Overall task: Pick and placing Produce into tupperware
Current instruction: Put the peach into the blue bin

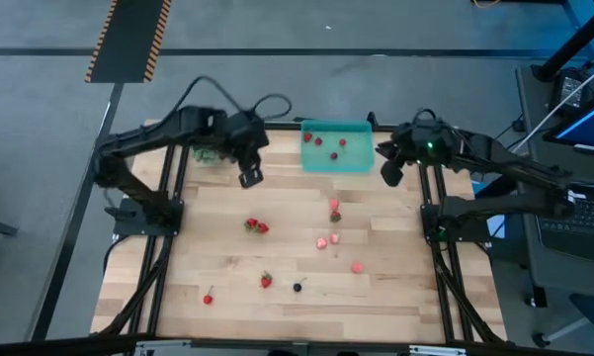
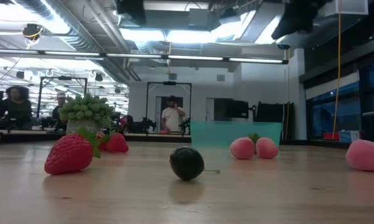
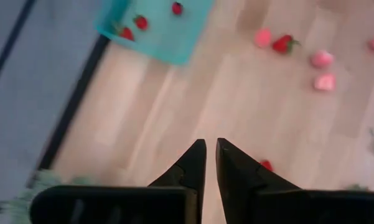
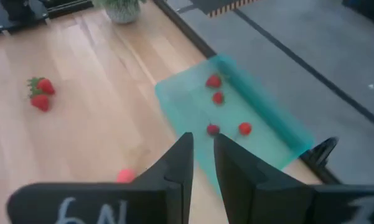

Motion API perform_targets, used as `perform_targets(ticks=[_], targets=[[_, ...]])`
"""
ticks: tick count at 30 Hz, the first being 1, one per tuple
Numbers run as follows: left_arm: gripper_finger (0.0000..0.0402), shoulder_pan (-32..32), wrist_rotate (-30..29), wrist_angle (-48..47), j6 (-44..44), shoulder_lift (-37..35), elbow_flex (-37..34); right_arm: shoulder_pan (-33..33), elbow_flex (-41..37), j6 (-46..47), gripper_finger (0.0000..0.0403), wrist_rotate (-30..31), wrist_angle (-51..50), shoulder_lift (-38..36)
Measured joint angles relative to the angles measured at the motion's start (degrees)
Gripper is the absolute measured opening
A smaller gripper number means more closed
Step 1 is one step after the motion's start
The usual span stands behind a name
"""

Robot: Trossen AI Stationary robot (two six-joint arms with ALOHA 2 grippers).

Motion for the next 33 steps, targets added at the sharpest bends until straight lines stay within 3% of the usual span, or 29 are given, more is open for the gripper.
perform_targets(ticks=[6,9,12,24,33], targets=[[0.0026,-7.18,-2.71,8.88,-7.21,-9.65,-19.85,1.33,-5.77,5.03,0.0067,-0.01,0.58,-4.44],[0.0032,-10.33,-6.88,14.04,-12.45,-14.04,-27.97,1.38,-7.42,6.15,0.0067,-0.12,0.68,-4.64],[0.0044,-12.64,-7.32,18.25,-17.10,-17.32,-34.31,1.38,-8.92,7.16,0.0067,-1.19,0.64,-4.41],[0.0145,-16.74,-6.79,22.71,-28.66,-19.43,-47.54,1.36,-10.84,9.96,0.0070,-1.50,0.64,-3.39],[0.0178,-17.85,-6.05,22.71,-31.23,-19.51,-51.43,1.35,-10.84,7.44,0.0156,-1.47,0.73,-1.30]])
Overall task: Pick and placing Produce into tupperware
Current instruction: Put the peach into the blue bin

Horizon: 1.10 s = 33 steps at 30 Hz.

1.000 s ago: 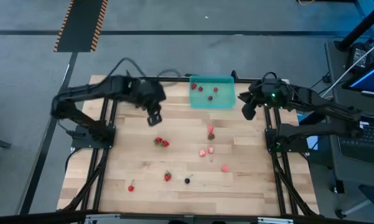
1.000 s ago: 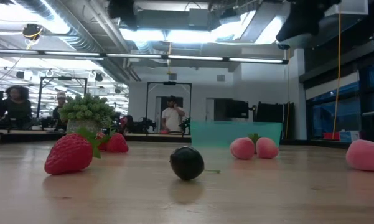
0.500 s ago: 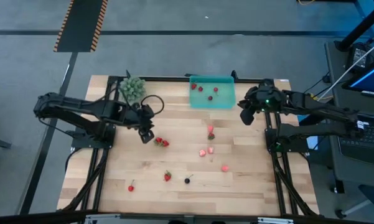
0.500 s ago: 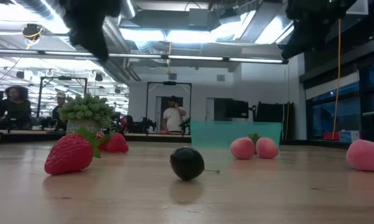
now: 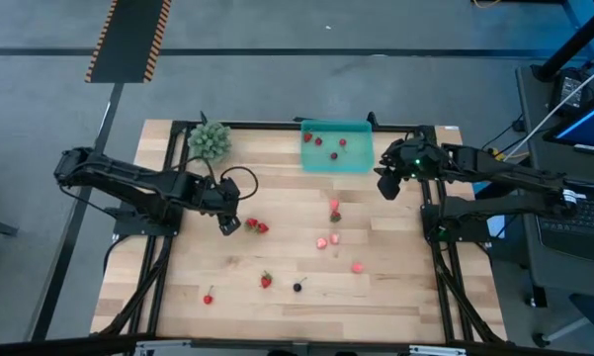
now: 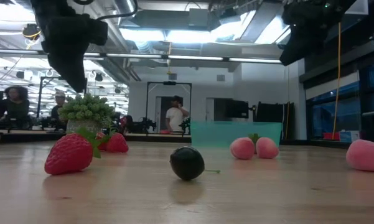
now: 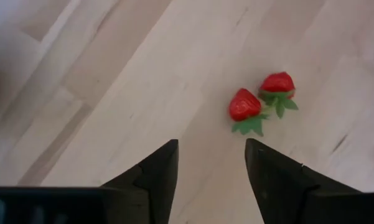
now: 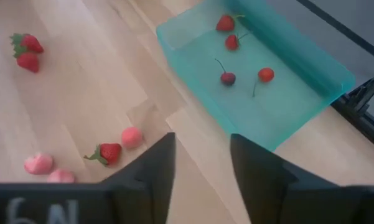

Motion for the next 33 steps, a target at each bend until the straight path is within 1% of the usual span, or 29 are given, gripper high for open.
perform_targets(ticks=[4,9,13,16,22,27,33], targets=[[0.0179,-1.62,-0.04,0.06,1.15,0.00,0.00,-0.01,0.00,-0.26,0.0198,0.01,0.04,1.51],[0.0179,-3.25,-0.59,0.69,-0.35,0.02,0.00,-0.01,0.00,-0.20,0.0222,0.01,0.07,3.30],[0.0179,-4.56,-0.71,3.13,-1.80,0.02,-0.81,-0.01,0.00,-0.19,0.0225,0.01,0.07,4.84],[0.0179,-5.55,-0.54,6.73,-1.89,0.03,-3.93,-0.01,0.00,0.00,0.0223,0.01,0.06,6.05],[0.0179,-7.77,0.16,8.65,-6.48,0.04,-9.00,-0.01,0.00,-0.06,0.0221,-0.04,0.02,8.29],[0.0179,-8.90,0.17,9.64,-7.60,0.04,-9.97,0.29,0.00,-0.03,0.0221,-2.59,0.07,10.39],[0.0179,-8.99,-0.77,10.74,-7.67,0.04,-10.00,1.90,0.00,-0.04,0.0220,-2.87,1.43,13.72]])
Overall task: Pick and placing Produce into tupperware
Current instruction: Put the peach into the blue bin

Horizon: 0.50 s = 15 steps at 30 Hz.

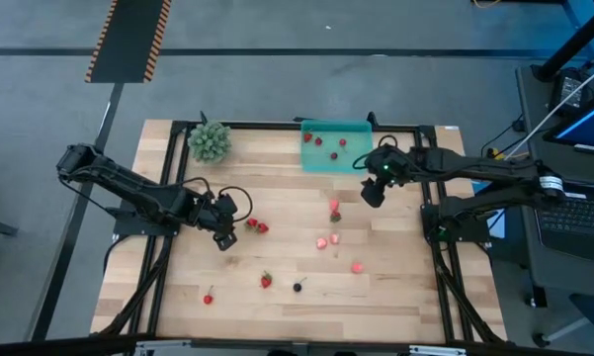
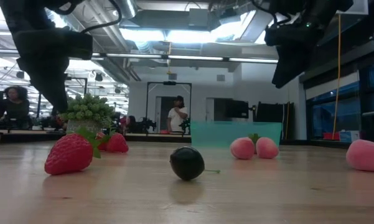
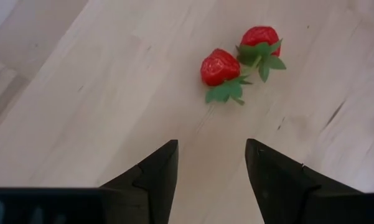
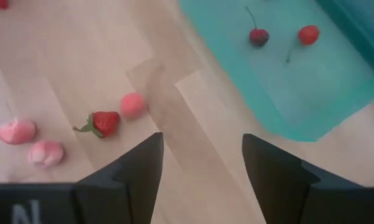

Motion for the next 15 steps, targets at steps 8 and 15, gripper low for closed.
perform_targets(ticks=[8,15], targets=[[0.0179,0.00,-0.13,1.32,0.04,0.00,-0.01,2.58,0.02,0.00,0.0220,-0.37,2.34,6.34],[0.0179,0.00,-0.17,1.72,0.04,0.00,-0.01,3.26,0.02,7.44,0.0220,-3.22,5.19,14.08]])
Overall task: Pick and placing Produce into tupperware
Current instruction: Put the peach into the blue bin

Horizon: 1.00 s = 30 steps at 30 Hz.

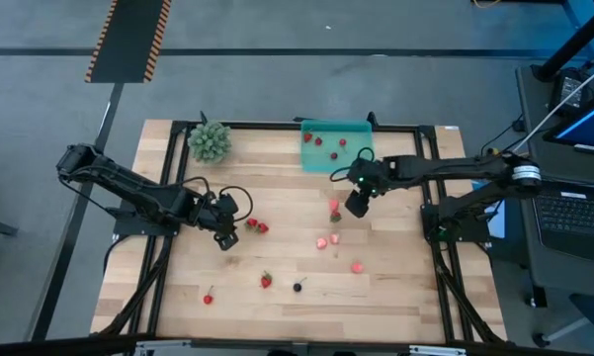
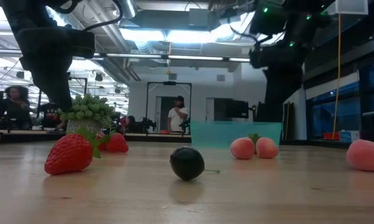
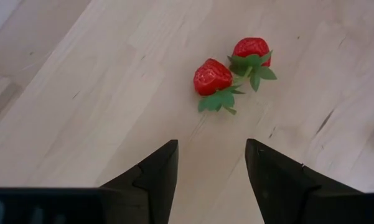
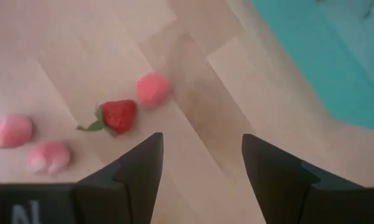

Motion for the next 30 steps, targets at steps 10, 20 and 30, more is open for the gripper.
perform_targets(ticks=[10,20,30], targets=[[0.0179,0.00,0.00,-0.07,0.00,0.00,0.00,2.98,0.00,1.54,0.0220,-1.14,10.31,9.26],[0.0179,0.04,-0.02,-0.15,0.11,0.00,0.00,3.18,0.00,5.61,0.0220,-1.48,14.66,15.36],[0.0179,0.04,0.00,-0.17,0.13,0.00,0.00,3.18,0.01,5.58,0.0220,-1.43,18.54,20.05]])
